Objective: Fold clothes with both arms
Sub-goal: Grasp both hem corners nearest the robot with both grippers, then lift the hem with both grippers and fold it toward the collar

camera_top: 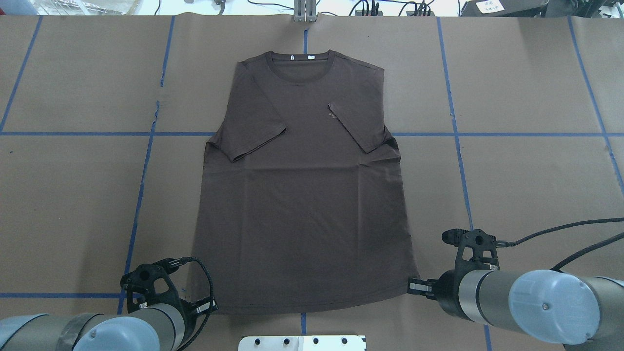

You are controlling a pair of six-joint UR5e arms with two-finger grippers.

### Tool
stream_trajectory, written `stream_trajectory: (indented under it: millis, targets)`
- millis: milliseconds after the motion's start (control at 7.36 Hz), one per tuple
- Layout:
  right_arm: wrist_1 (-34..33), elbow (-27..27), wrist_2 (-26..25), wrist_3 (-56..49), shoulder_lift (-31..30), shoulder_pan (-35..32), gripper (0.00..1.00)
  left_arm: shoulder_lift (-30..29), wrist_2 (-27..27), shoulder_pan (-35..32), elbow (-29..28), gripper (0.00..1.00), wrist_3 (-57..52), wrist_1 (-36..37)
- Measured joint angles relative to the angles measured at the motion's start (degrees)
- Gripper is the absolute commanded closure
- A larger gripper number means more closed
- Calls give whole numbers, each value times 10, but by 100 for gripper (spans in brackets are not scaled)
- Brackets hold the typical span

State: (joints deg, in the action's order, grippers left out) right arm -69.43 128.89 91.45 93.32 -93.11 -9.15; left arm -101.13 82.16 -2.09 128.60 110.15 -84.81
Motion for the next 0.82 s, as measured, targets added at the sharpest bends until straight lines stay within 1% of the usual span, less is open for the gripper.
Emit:
stream_trajectory:
  millis: [272,544,816]
  targets:
    - [0,36,21,-2,-27,19,100,-2,3,15,36,100,-18,24]
    - [-1,79,37,-2,-61,54,100,-3,3,53,85,100,-29,50]
    - [-1,101,50,-2,-81,57,100,-3,3,67,130,100,-44,84]
